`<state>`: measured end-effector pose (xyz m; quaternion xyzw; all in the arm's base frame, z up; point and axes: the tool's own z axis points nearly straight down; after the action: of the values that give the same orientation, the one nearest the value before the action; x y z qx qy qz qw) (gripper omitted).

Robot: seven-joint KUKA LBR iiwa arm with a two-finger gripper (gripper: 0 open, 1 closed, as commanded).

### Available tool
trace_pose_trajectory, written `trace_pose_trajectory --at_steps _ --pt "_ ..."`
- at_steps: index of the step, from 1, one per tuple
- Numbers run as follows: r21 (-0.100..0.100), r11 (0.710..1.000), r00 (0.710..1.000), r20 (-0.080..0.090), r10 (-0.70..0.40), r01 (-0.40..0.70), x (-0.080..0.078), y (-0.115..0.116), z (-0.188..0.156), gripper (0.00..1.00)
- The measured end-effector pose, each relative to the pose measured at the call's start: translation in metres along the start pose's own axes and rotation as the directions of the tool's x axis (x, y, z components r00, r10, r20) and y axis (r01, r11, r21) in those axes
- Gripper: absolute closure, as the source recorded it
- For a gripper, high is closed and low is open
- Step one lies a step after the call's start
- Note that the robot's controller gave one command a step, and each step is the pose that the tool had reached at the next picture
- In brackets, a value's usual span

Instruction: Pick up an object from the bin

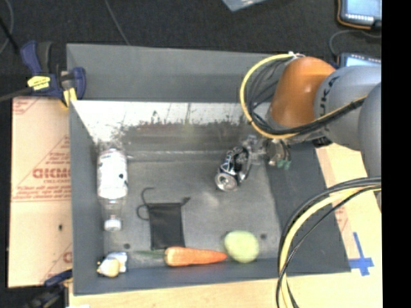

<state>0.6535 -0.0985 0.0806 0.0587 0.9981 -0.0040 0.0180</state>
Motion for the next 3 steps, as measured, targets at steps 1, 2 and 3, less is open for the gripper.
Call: trace_pose_trajectory --at_steps 1,2,3 --pt "0.0 1.0 1.0 0.0 0.0 0.0 0.0 0.0 0.0 1.0" --pt "0.0 1.0 1.0 0.0 0.0 0.0 0.0 -0.0001 0.0 1.0" --pt "0.0 1.0 1.0 0.0 -0.001 0.001 0.0 -0.0001 0.0 1.0"
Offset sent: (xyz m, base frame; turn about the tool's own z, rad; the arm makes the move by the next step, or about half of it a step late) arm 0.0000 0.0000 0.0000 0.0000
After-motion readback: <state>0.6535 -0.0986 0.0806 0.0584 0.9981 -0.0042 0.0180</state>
